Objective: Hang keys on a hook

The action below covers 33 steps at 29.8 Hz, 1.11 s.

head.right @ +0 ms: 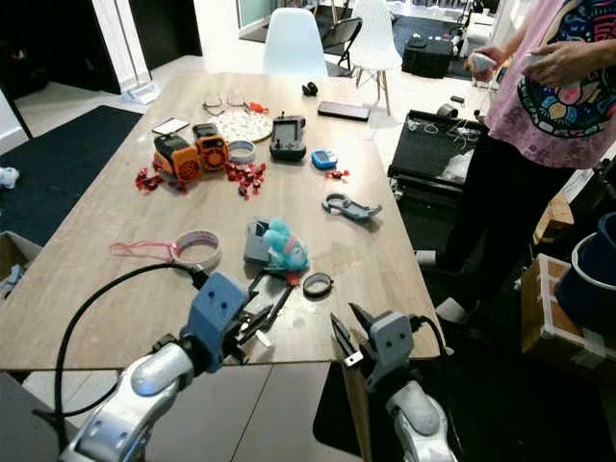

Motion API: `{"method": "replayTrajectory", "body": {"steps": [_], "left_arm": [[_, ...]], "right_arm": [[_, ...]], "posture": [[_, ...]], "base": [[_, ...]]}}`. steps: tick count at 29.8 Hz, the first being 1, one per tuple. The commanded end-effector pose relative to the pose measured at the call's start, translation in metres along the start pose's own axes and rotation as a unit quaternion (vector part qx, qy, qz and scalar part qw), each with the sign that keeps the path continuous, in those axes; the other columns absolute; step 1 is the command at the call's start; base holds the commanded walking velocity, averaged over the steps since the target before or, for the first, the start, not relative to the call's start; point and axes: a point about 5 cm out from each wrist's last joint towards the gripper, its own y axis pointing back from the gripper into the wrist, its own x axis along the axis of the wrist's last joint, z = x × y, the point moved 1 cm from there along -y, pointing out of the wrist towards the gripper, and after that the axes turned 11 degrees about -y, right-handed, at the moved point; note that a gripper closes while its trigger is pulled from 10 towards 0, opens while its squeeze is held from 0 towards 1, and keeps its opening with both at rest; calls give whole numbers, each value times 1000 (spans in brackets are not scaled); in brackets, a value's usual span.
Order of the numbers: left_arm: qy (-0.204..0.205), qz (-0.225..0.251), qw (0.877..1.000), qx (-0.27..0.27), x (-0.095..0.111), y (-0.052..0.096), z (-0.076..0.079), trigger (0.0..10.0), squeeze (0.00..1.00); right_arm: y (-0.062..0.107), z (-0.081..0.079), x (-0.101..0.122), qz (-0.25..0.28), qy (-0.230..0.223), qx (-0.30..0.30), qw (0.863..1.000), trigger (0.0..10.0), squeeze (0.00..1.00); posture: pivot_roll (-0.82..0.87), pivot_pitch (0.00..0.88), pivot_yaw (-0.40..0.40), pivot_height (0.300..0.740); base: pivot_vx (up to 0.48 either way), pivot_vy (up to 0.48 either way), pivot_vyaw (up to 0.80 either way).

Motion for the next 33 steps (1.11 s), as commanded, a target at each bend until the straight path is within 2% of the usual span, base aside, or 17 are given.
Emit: {"method": "replayTrajectory", "body": {"steps": [1,6,15,20,22,25,33], "left_arm": [[3,-11,1000,5,-2,-5,6,10000,0],[3,-21,1000,22,-5,-11,5,10000,0],[-21,-23,999,18,-14,-11,2,10000,0],[-14,-22,1000,11,-17,-6,-3,10000,0],[8,-1,1000,-11,-15,-1,-4,10000,0],[19,24,999,-34,-12,5,-5,10000,0],[9,3,1000,-26,-20,6,-7,10000,0]], "right_arm": [[1,-1,-1,-4,-5,2,1000,10000,0],[-2,-5,-1,-3,-12,8,1000,10000,0],[-3,-6,-1,-4,-18,10,1000,10000,0],[-3,-6,-1,-4,-21,9,1000,10000,0],[-3,-6,-1,-3,-23,9,1000,10000,0],[-3,-7,-1,-4,-25,10,1000,10000,0],[-2,-7,-2,-6,-29,11,1000,10000,0]], "posture": [[59,53,-60,740],[56,51,-58,740],[58,55,-58,740],[59,58,-57,740],[61,58,-58,740],[61,59,-59,740],[63,60,-61,740]], "base": [[0,0,0],[0,0,0],[0,0,0],[0,0,0],[0,0,0],[0,0,0],[0,0,0]]}}
